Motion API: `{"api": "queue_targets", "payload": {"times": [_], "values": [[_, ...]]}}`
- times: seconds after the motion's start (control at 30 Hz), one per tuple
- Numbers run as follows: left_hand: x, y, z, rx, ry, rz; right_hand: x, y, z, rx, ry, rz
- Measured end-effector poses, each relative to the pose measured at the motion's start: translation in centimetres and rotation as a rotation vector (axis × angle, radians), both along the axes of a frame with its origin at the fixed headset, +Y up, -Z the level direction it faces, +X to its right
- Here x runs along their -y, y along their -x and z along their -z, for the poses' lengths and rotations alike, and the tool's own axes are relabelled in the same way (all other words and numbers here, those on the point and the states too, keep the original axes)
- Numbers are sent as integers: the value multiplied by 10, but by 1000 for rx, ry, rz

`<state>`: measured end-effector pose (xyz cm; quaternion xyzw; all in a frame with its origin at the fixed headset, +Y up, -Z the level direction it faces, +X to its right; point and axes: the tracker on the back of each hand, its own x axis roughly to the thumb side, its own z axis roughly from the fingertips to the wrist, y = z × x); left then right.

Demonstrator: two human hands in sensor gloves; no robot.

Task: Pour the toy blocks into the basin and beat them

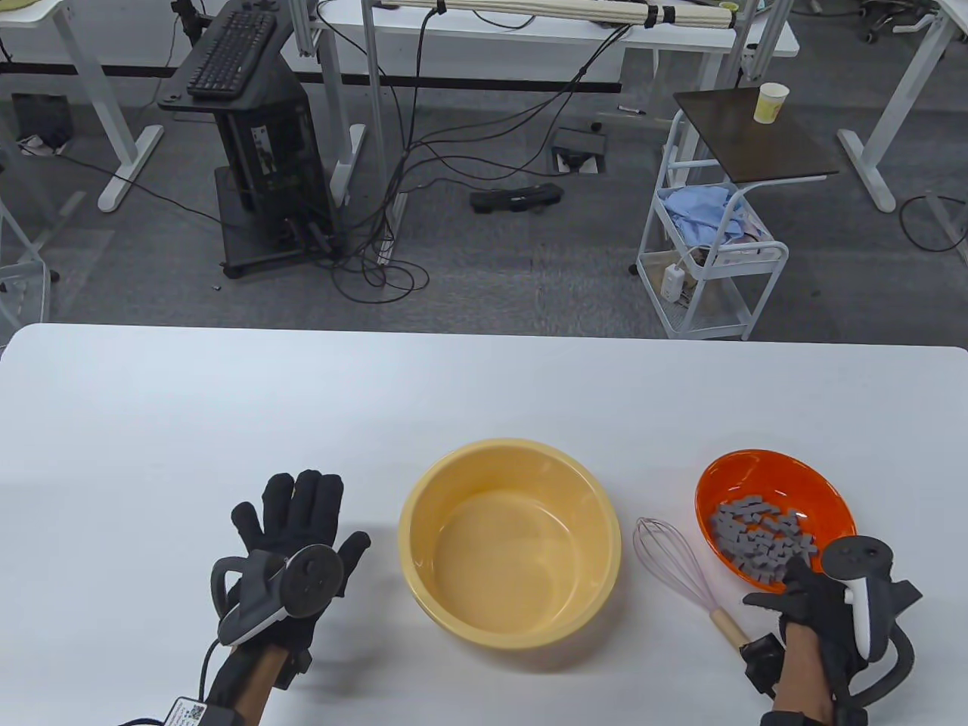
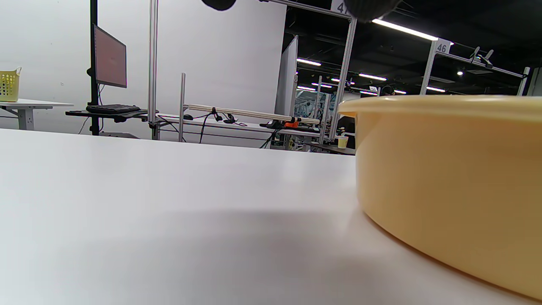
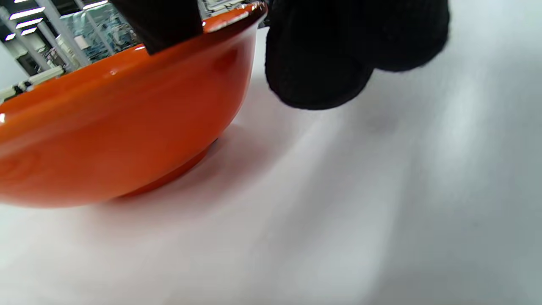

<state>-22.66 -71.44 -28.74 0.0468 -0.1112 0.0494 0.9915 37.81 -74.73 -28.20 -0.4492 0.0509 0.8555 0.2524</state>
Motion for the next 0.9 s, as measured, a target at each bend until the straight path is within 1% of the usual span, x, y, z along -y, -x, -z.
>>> {"api": "queue_targets", "payload": {"times": [0.07,0.13,0.27,0.3,0.4,0.5,0.57,0.7,0.9], "values": [[0,0,0,0,1,4,8,-4,-1,39,-76,98],[0,0,0,1,2,2,12,-7,-4,93,-137,134],[0,-1,0,3,3,4,15,-9,-8,114,-190,174],[0,-1,0,3,3,5,15,-10,-9,119,-207,182],[0,-1,0,3,6,9,14,-8,-14,153,-315,233],[0,-1,-1,3,5,10,7,-5,-17,137,-357,230],[0,-1,-1,4,3,16,0,-4,-19,103,-370,202],[0,-2,-1,7,3,22,-22,4,-18,39,-455,184],[2,-1,-1,-2,8,38,-69,30,-14,-154,-558,125]]}}
